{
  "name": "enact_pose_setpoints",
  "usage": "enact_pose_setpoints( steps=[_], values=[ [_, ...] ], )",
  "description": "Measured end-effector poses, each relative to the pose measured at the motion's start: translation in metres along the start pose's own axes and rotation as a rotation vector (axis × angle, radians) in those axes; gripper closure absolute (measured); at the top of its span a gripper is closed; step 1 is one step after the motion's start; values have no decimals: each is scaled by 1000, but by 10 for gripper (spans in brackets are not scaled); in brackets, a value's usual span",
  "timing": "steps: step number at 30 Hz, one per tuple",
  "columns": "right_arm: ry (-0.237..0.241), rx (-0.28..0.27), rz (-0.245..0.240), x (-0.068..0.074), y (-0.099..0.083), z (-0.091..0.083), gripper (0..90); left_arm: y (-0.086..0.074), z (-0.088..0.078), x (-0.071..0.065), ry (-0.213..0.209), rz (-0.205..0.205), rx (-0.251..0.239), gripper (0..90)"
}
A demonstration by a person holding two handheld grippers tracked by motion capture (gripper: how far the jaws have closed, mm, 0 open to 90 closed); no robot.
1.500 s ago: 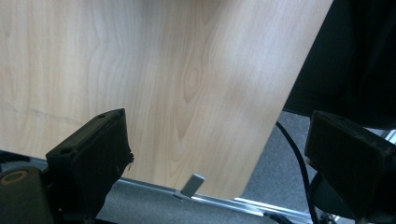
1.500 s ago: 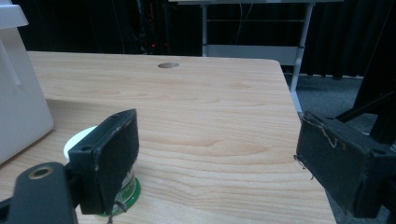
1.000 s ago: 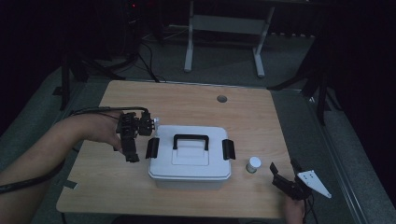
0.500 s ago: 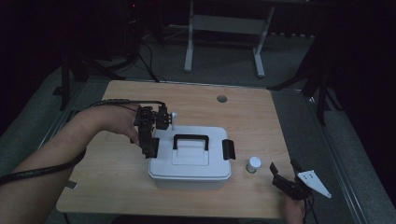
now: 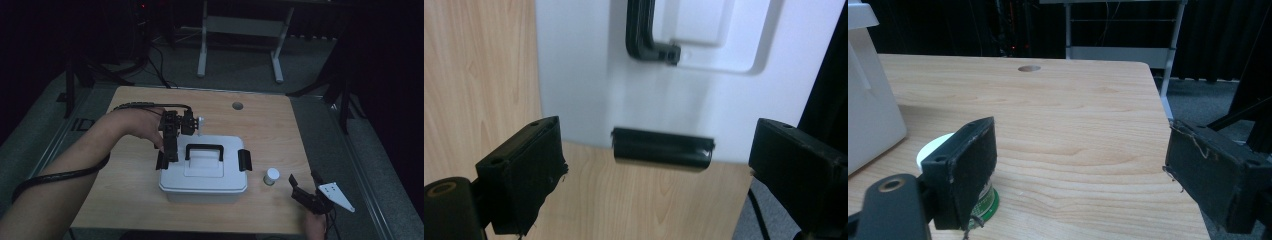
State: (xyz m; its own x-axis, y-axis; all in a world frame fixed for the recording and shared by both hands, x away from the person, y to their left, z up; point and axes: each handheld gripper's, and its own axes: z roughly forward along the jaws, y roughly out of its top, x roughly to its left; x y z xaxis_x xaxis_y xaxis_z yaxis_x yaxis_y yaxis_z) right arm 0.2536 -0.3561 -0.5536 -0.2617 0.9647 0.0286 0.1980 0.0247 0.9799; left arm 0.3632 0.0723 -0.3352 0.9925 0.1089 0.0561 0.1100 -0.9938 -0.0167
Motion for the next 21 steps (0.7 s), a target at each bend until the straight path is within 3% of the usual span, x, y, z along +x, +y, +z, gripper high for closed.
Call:
enact_pose_setpoints(
  steps=[13, 21],
  values=[
    [4, 1, 4, 0, 0, 0, 128, 25, 16, 4, -13, 30, 24, 68],
    [8, 1, 5, -1, 0, 0, 128, 36, 26, 5, -8, 50, 42, 150]
  ],
)
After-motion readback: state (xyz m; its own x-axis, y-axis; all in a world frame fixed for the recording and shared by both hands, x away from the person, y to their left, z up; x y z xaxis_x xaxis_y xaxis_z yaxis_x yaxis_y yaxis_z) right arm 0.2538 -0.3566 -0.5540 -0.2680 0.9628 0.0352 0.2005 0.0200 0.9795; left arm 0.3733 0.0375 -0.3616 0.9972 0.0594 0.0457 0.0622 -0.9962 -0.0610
